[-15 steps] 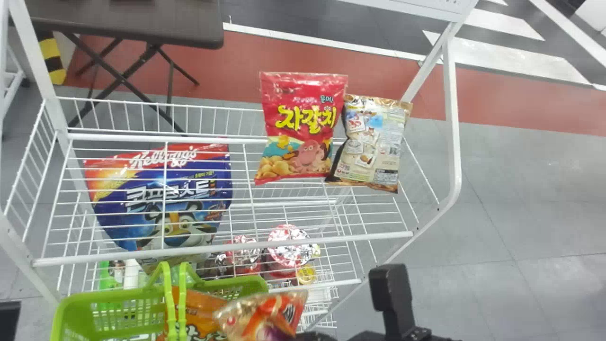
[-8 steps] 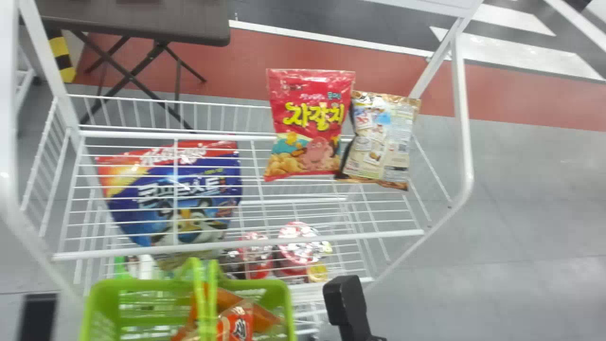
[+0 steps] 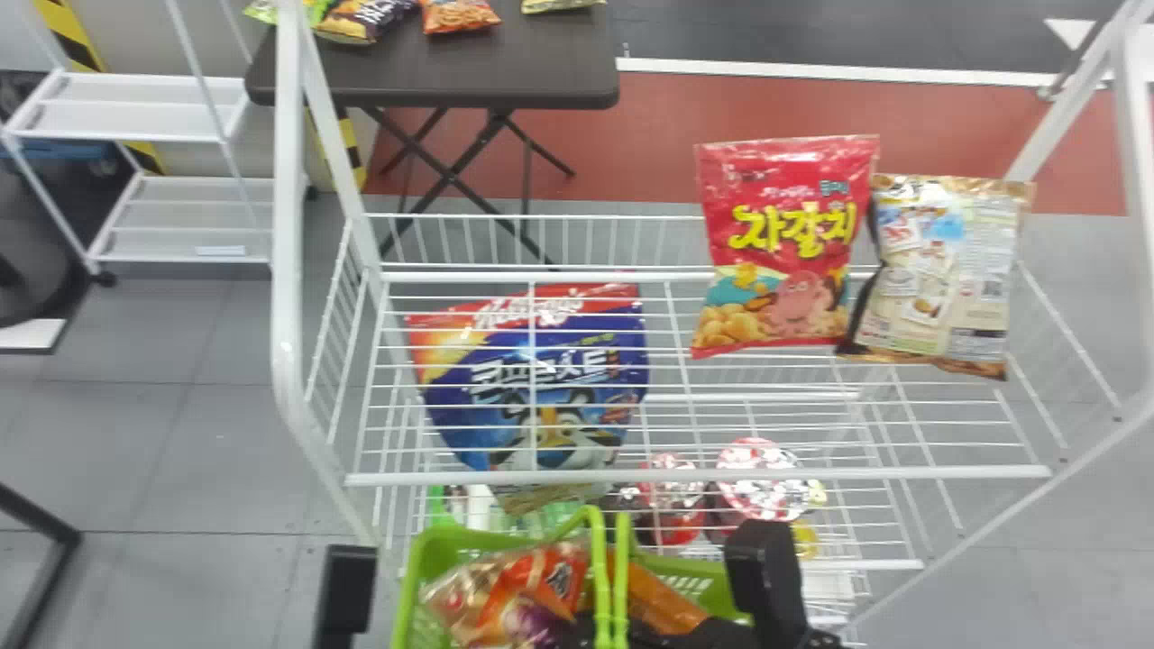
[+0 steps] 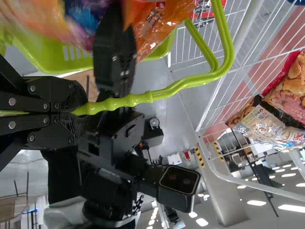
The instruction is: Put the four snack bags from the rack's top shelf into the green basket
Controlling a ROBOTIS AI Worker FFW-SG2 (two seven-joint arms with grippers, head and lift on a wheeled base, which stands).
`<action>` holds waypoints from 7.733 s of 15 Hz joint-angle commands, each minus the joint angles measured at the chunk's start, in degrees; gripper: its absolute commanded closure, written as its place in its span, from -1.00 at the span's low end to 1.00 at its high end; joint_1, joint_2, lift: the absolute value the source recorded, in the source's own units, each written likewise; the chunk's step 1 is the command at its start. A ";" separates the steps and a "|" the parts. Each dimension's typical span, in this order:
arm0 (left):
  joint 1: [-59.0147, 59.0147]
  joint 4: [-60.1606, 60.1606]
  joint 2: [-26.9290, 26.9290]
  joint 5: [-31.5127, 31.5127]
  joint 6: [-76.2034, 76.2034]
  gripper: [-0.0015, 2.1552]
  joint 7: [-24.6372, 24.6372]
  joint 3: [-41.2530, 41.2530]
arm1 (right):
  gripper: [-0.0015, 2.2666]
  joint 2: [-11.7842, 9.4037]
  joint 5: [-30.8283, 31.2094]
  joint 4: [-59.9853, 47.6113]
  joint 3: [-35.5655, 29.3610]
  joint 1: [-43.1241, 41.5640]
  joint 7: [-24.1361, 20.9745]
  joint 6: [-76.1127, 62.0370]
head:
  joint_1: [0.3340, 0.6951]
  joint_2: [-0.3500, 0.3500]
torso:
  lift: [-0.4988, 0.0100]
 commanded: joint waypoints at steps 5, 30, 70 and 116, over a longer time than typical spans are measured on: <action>-0.17 -0.17 0.00 -0.77 0.09 0.99 0.46 -0.64 | -0.96 -1.03 0.67 0.82 -4.12 0.19 5.64 -2.62 | 1.00 -0.07 | 0.96; -1.84 0.36 0.88 -0.68 1.49 0.99 0.55 -0.29 | -0.92 4.77 1.82 17.87 -15.46 -25.04 -26.09 -28.46 | 1.00 -0.91 | 0.96; 1.15 -3.24 0.35 -2.71 1.84 0.99 2.49 -3.81 | 0.93 1.17 -5.04 -12.63 -5.97 0.80 -6.14 32.71 | 1.00 -0.80 | 0.96; -1.67 -1.75 0.70 -3.50 4.66 0.99 4.51 -4.60 | -0.44 3.37 3.93 22.53 -25.92 -30.40 -32.77 -10.88 | 1.00 -1.00 | 0.96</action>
